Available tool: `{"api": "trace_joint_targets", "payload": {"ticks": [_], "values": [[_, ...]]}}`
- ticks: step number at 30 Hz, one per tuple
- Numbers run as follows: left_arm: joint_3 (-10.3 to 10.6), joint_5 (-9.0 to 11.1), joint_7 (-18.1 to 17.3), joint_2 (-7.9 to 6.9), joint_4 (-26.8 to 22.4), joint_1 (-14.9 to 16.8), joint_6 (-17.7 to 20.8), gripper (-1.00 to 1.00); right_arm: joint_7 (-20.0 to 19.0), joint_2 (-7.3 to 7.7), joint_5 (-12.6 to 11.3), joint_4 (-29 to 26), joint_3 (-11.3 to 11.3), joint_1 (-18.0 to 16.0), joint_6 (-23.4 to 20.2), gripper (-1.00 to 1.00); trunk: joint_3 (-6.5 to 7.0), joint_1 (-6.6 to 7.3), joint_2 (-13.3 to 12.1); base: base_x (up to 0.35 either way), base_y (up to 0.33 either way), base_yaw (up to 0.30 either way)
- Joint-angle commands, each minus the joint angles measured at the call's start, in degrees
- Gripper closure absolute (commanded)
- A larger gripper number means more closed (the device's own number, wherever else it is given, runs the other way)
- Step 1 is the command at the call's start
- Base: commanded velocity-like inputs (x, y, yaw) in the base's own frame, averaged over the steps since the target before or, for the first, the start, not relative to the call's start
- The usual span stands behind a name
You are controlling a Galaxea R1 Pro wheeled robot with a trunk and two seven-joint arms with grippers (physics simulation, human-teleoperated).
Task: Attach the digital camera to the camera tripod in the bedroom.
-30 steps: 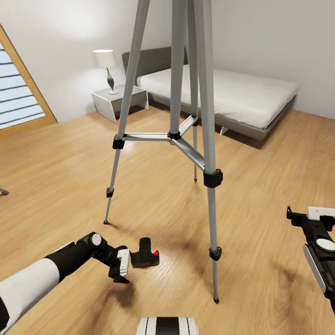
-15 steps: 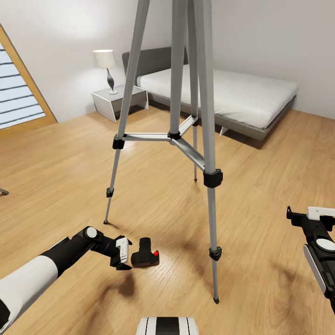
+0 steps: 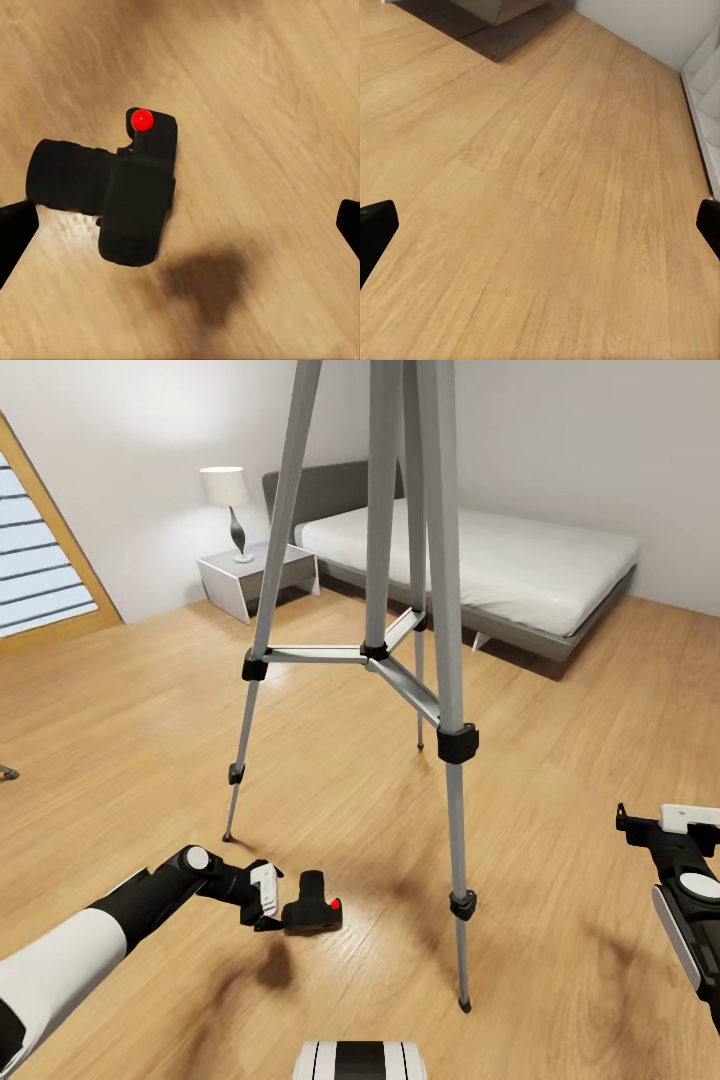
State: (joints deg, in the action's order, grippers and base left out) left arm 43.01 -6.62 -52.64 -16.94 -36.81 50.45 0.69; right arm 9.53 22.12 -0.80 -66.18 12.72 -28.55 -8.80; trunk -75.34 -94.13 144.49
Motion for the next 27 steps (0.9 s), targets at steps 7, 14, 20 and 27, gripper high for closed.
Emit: {"api": "trace_joint_targets", "payload": {"ticks": [7,14,20,27], "values": [[0.0,-0.2,1.5,0.15,0.0,0.0,2.1,-1.00,0.2,0.02,-0.1,-0.1,-0.1,0.0,-0.3,-1.00,-0.05,0.01,0.0,0.000,0.000,0.000],[0.1,-0.2,2.0,0.32,-0.3,0.0,3.0,-1.00,0.2,0.00,-0.1,-0.1,-0.1,0.0,-0.3,-1.00,-0.05,0.01,0.0,0.000,0.000,0.000],[0.1,-0.2,2.1,0.28,-0.3,0.0,3.2,-1.00,0.2,0.01,-0.1,-0.1,-0.1,0.0,-0.3,-1.00,-0.05,0.01,0.0,0.000,0.000,0.000],[0.2,-0.2,2.1,0.19,-0.3,0.0,3.2,-1.00,0.2,0.00,-0.1,-0.1,-0.1,0.0,-0.3,-1.00,-0.05,0.01,0.0,0.000,0.000,0.000]]}}
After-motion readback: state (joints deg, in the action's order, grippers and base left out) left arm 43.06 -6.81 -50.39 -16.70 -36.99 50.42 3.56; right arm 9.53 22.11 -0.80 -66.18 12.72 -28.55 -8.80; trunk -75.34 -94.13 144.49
